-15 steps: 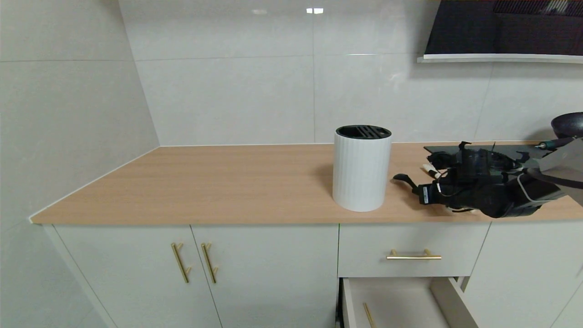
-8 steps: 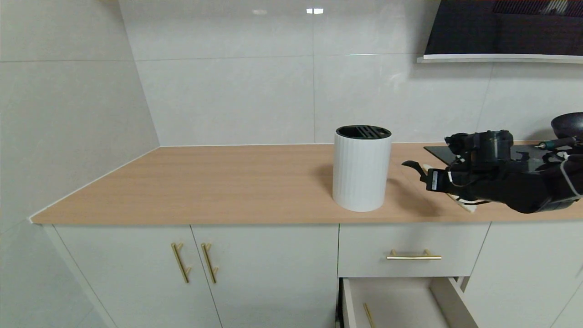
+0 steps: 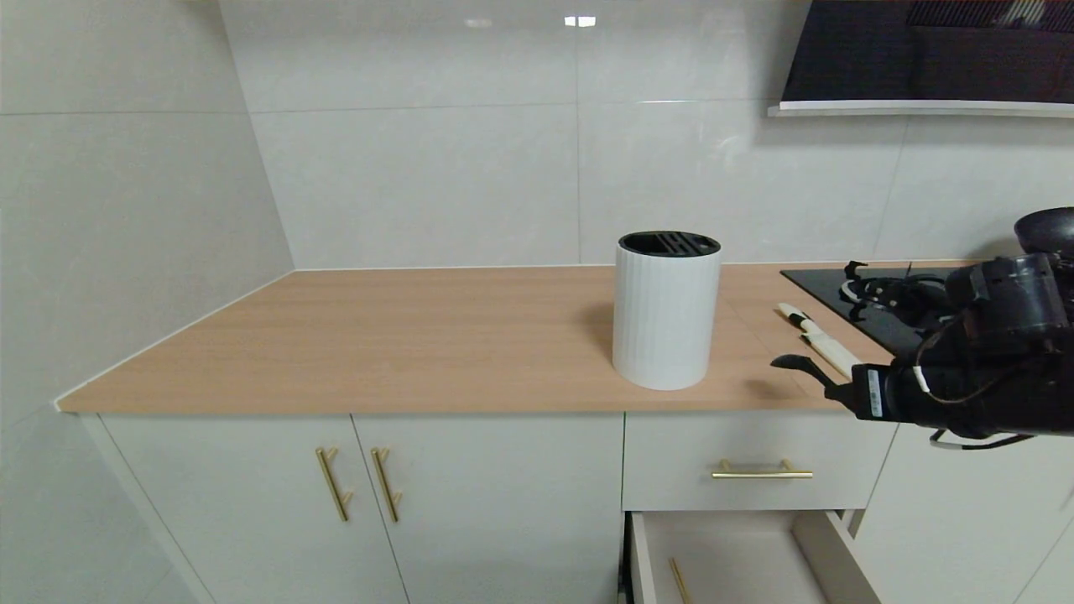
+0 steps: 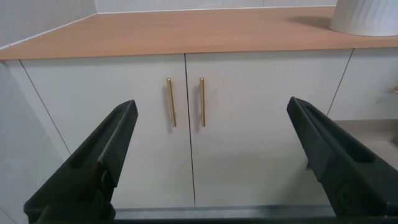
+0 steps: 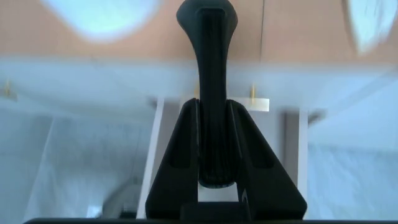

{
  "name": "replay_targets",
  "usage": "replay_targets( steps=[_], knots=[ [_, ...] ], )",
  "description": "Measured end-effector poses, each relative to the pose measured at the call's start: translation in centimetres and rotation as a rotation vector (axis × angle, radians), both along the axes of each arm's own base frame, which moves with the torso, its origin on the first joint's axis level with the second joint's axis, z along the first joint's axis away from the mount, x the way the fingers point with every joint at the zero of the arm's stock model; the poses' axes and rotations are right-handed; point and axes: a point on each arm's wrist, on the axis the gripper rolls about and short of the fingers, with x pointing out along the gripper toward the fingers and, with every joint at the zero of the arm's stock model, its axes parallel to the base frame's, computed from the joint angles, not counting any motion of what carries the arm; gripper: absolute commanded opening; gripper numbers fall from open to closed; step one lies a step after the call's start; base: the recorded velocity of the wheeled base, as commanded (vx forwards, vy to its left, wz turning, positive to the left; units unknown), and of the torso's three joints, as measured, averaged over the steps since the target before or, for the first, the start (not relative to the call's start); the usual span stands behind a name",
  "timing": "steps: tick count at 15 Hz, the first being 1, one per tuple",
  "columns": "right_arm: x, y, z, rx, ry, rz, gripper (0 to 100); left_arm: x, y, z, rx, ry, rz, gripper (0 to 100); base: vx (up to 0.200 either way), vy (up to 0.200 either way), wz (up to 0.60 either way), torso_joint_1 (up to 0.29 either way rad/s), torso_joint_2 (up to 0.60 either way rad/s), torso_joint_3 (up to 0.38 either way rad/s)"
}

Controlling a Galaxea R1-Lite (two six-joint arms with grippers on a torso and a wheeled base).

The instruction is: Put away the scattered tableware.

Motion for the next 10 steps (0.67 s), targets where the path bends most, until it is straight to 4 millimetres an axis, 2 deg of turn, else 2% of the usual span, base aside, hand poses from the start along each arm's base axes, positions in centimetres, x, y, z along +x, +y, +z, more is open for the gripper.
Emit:
replay_targets(
  steps=[3, 8, 10],
  knots=[
    [-2.2, 0.4, -0.9, -0.007, 0.029, 0.030, 0, 0.0, 0.0, 0.0, 0.000, 0.000, 0.000, 100, 0.000, 0.000, 0.00, 0.000, 0.00, 0.000],
    [-2.5, 1.4, -2.1, -0.021, 0.074, 0.066, 0, 0.0, 0.0, 0.0, 0.000, 0.000, 0.000, 100, 0.000, 0.000, 0.00, 0.000, 0.00, 0.000],
    [-2.3, 1.5, -2.7, -0.027, 0.094, 0.067, 0, 0.0, 0.0, 0.0, 0.000, 0.000, 0.000, 100, 0.000, 0.000, 0.00, -0.102, 0.23, 0.146]
  ],
)
